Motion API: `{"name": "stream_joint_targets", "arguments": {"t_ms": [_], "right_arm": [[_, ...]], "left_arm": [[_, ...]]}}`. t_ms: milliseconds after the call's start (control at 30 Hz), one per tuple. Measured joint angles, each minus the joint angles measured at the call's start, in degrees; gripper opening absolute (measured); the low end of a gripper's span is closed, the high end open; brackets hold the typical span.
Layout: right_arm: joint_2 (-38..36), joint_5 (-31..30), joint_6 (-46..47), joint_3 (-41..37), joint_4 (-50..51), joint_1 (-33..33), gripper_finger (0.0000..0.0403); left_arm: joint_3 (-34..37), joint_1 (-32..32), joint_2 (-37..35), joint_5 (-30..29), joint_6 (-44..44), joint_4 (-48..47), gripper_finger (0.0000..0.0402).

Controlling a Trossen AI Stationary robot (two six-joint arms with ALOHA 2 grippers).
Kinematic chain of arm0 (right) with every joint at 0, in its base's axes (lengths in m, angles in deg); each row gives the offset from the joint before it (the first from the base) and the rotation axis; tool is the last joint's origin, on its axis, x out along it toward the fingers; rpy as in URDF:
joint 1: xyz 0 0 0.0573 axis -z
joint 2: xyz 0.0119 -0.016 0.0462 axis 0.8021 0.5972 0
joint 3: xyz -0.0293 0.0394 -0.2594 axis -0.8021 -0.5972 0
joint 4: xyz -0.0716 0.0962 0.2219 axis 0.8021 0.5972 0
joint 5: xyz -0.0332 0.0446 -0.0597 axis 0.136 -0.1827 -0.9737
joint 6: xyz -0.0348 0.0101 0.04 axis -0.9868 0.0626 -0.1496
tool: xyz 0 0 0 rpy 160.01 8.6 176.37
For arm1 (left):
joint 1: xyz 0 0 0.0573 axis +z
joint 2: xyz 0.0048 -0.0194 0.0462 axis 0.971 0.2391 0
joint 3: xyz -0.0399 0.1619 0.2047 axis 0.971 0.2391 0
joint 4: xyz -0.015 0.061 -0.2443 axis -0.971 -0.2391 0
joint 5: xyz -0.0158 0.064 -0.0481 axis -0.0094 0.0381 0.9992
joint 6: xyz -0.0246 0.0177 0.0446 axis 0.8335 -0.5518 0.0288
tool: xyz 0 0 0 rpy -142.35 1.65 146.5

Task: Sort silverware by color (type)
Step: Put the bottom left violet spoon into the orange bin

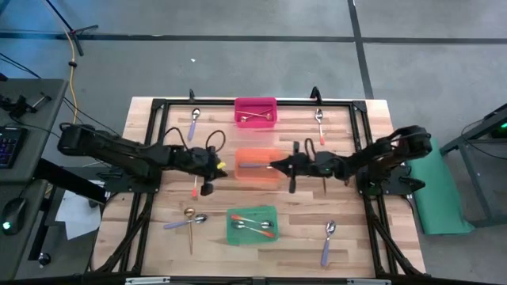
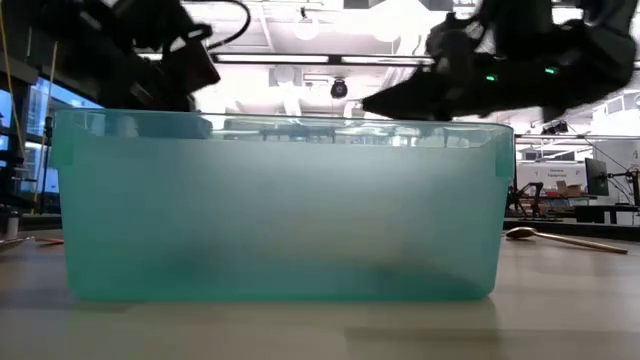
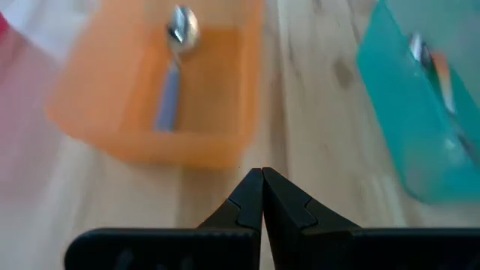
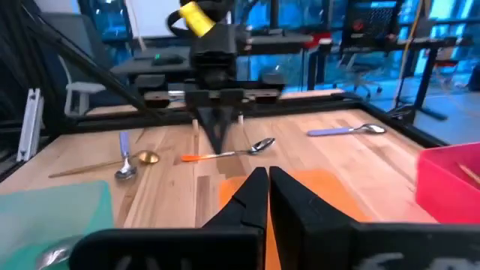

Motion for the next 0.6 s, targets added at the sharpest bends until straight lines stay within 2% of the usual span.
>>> {"name": "stream_joint_targets", "arguments": {"t_ms": [167, 367, 467, 600], "right_arm": [[0.0, -4.8, -2.8, -4.2, -5.5, -2.4, 0.0000], [0.0, -6.2, -2.9, -3.5, -7.4, -0.7, 0.0000], [0.0, -6.4, -3.0, -2.5, -7.6, -0.2, 0.0000], [0.5, -7.9, 1.3, -0.7, -7.5, -0.7, 0.0000]], "left_arm": [[-8.4, -5.2, -1.1, -1.4, 8.1, -22.0, 0.0000], [-16.2, -13.5, -1.2, -2.7, 23.6, -47.5, 0.0007], [-18.7, -18.7, -1.1, -2.3, 32.4, -53.9, 0.0022], [-19.0, -26.2, -1.1, -0.7, 42.3, -54.2, 0.0049]]}}
